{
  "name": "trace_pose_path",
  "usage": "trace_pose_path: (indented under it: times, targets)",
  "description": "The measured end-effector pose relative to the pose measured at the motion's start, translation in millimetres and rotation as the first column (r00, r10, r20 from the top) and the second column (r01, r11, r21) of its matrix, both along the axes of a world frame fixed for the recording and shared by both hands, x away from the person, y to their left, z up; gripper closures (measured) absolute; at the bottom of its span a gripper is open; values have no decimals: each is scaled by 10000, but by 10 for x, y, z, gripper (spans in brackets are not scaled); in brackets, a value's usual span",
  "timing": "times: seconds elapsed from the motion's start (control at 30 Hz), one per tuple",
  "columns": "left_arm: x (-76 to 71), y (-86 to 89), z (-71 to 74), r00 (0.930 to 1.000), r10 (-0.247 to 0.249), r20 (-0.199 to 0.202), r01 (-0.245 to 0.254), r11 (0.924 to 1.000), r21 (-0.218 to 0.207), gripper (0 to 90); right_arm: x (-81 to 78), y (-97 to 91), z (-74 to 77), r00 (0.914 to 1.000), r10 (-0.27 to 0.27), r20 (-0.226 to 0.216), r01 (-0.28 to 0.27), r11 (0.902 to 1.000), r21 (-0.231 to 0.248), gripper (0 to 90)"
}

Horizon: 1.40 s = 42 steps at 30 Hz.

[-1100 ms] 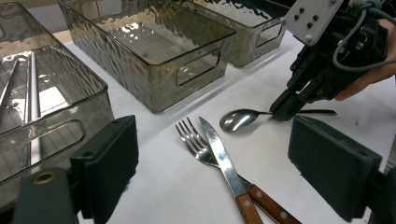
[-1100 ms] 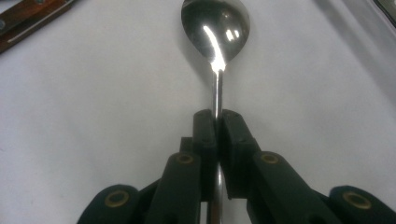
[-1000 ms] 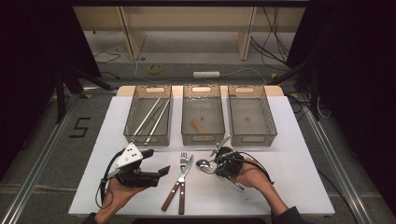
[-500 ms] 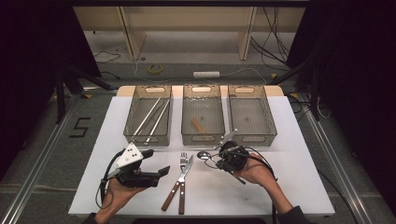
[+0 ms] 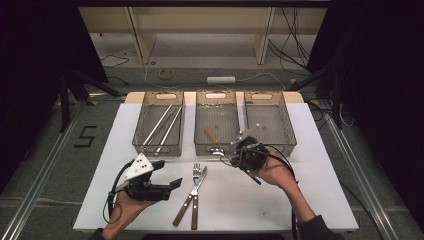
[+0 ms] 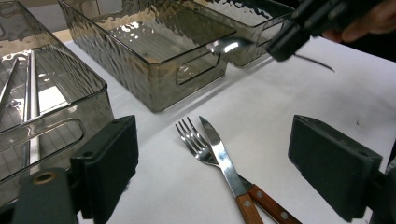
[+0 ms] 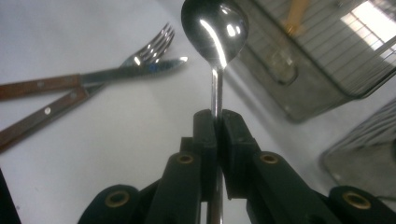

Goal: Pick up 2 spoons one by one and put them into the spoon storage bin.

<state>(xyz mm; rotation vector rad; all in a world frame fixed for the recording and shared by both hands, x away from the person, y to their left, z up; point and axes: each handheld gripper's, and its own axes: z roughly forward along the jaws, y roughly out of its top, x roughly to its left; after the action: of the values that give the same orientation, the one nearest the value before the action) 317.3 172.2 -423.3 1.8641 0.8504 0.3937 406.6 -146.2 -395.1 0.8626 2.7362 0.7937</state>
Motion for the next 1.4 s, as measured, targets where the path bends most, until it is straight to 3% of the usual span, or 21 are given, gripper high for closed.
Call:
trace_pose_path:
  times: [0.3, 0.67, 1.4]
  targets:
    - [1, 5, 4, 10000, 40, -2, -40, 10000, -68, 154, 239, 107, 253, 9986, -246, 469, 224, 9986, 474, 859]
    - [2, 10, 6, 10000, 28, 2, -28, 10000, -94, 154, 597, 251, 415, 9941, -874, 643, 827, 9940, 722, 859]
    - [-1, 11, 10, 10000, 18, 17, -18, 10000, -87, 154, 927, 310, 469, 9854, -1625, 510, 1577, 9837, 867, 859]
